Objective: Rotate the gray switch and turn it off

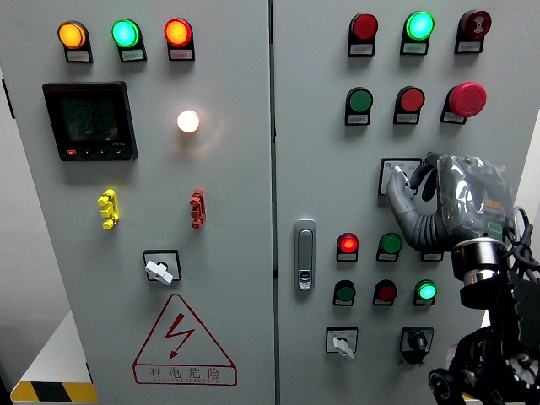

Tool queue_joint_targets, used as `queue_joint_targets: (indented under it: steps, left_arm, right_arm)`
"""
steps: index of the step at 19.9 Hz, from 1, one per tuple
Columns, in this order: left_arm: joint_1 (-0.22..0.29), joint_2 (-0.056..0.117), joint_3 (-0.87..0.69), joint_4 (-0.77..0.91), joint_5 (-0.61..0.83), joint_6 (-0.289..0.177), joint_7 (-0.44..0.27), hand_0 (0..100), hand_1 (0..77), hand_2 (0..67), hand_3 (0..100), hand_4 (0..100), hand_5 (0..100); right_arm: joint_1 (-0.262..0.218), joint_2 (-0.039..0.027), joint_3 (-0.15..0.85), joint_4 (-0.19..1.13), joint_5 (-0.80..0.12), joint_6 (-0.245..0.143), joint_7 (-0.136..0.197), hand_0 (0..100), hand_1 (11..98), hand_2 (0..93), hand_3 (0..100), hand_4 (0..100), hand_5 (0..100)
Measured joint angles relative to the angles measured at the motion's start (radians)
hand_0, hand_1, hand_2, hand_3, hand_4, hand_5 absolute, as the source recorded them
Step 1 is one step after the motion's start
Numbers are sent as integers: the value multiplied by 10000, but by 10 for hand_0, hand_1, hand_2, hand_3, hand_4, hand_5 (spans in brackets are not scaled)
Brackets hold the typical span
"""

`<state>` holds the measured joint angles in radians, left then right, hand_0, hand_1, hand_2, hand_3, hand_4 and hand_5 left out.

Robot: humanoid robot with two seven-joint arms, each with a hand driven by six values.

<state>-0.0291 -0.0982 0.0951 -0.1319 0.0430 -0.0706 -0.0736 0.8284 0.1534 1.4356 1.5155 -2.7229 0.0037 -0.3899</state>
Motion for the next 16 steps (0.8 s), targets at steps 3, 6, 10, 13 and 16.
queue_joint_targets:
  steps: [3,6,10,13,16]
  left_arm:
    - [0,0,0,0,0,0,0,882,0,133,187,81,109]
    - [0,0,0,0,0,0,0,882,0,133,187,81,109]
    - [0,0,-4,0,0,0,0,882,0,133,187,81,109]
    - [0,0,-4,0,0,0,0,882,0,132,187,81,109]
    - [0,0,-1,0,0,0,0,881,0,132,187,81,109]
  right_arm:
    - [0,0,-11,0,0,-6,-23,684,362,699,832,968,914]
    - [0,0,-14,0,0,-6,-27,689,361,704,832,967,914]
    - [0,0,-15,0,-4,-7,-41,694,363,709,834,966,914]
    - [0,0,-20,0,-12,-7,-43,692,369,714,838,967,915]
    - [0,0,-27,0,-12,-7,-44,695,369,719,840,966,915]
